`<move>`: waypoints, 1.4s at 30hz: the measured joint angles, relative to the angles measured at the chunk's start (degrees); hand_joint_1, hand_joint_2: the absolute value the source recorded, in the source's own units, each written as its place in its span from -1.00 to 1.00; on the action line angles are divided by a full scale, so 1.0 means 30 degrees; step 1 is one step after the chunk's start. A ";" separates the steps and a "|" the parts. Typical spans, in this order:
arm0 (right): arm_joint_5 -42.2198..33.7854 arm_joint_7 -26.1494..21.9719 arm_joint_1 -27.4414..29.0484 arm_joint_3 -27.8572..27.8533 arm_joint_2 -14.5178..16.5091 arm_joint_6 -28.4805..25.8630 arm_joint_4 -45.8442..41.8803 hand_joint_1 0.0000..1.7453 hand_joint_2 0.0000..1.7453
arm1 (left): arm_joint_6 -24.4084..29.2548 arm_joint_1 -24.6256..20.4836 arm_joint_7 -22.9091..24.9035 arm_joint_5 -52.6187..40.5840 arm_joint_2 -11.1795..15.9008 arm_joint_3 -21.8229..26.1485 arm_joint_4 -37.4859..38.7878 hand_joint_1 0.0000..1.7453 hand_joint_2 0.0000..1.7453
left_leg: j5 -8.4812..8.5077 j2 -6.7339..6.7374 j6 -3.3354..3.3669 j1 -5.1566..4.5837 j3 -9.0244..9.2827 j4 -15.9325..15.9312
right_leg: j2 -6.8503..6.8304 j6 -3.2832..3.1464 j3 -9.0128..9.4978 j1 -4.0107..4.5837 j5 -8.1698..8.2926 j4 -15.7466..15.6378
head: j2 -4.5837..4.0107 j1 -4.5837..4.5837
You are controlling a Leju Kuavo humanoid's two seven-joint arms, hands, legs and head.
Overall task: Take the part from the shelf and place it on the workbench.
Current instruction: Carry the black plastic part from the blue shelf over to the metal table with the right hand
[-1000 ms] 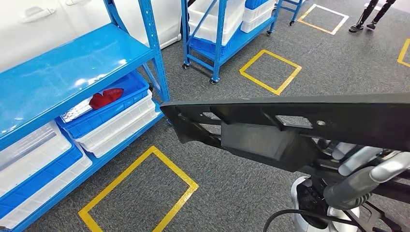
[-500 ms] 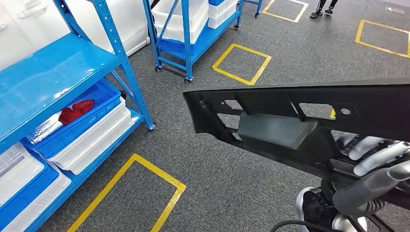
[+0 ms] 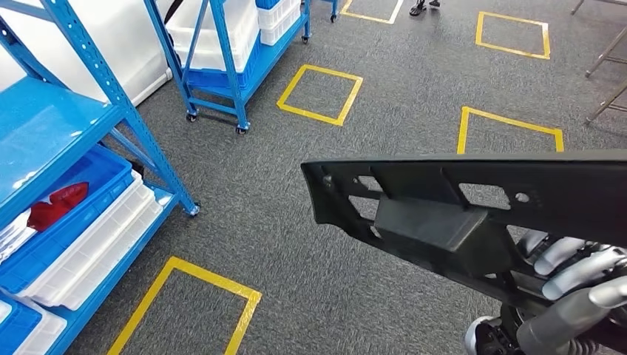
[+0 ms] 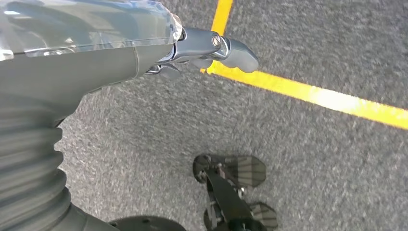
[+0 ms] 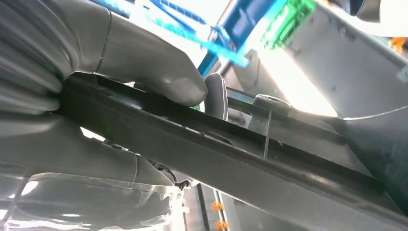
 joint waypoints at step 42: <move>-0.0322 0.0000 -0.2873 -0.0782 0.1755 0.2975 0.3384 1.00 1.00 | -0.0129 -0.0490 0.0066 0.0743 -0.0146 0.0322 0.0000 -1.00 1.00 | 0.0230 0.1948 0.0469 -0.0130 0.0056 -0.0412 | -0.2468 0.0480 -0.2422 -0.0267 -0.1575 0.4419 | -0.0002 0.0002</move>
